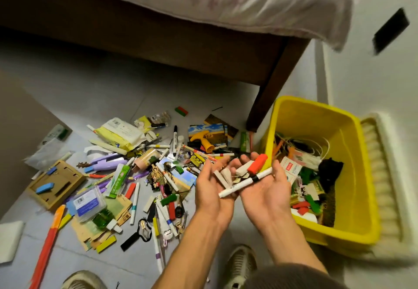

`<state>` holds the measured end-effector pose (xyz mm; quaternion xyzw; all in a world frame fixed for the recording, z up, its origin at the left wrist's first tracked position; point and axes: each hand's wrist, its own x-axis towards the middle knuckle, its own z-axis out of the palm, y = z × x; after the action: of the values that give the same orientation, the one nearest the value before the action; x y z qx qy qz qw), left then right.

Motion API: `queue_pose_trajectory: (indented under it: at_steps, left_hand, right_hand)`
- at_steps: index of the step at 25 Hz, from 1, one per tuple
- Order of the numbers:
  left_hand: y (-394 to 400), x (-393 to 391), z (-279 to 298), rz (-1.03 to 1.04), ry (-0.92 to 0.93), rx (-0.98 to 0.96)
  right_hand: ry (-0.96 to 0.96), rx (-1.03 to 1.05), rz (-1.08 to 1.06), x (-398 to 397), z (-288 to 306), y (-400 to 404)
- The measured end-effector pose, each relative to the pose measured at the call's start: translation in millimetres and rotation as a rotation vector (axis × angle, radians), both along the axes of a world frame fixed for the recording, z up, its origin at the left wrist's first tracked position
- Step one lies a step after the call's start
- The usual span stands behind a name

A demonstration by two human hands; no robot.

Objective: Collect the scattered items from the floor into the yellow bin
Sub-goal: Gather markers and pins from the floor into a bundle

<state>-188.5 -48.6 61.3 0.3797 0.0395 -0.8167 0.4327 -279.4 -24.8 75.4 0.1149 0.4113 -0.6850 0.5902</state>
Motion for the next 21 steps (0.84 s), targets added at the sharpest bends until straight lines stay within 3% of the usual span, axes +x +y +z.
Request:
queue_pose_trajectory:
  at_steps: [3, 6, 9, 12, 15, 18, 21]
  left_hand:
    - [-4, -50, 38, -0.169, -0.011, -0.08]
    - [2, -78, 58, -0.397, -0.035, -0.187]
    - [10, -75, 60, -0.373, 0.01, -0.216]
    - [17, -51, 47, -0.273, -0.079, -0.244]
    - [25, 9, 10, -0.163, -0.296, -0.208]
    - [42, 88, -44, -0.09, -0.629, 0.008]
    - [69, 151, -104, -0.266, -1.079, 0.165]
  right_hand:
    - [0.18, 0.037, -0.196, -45, 40, 13]
    - [0.349, 0.143, -0.133, -77, 59, 30]
    - [0.437, 0.202, -0.041, -82, 55, 41]
    - [0.401, 0.145, 0.032, -67, 41, 41]
    - [0.448, 0.14, 0.273, -26, 14, 33]
    - [0.497, 0.218, 0.617, 23, -30, 34]
    - [0.638, 0.329, 0.98, 64, -88, 46]
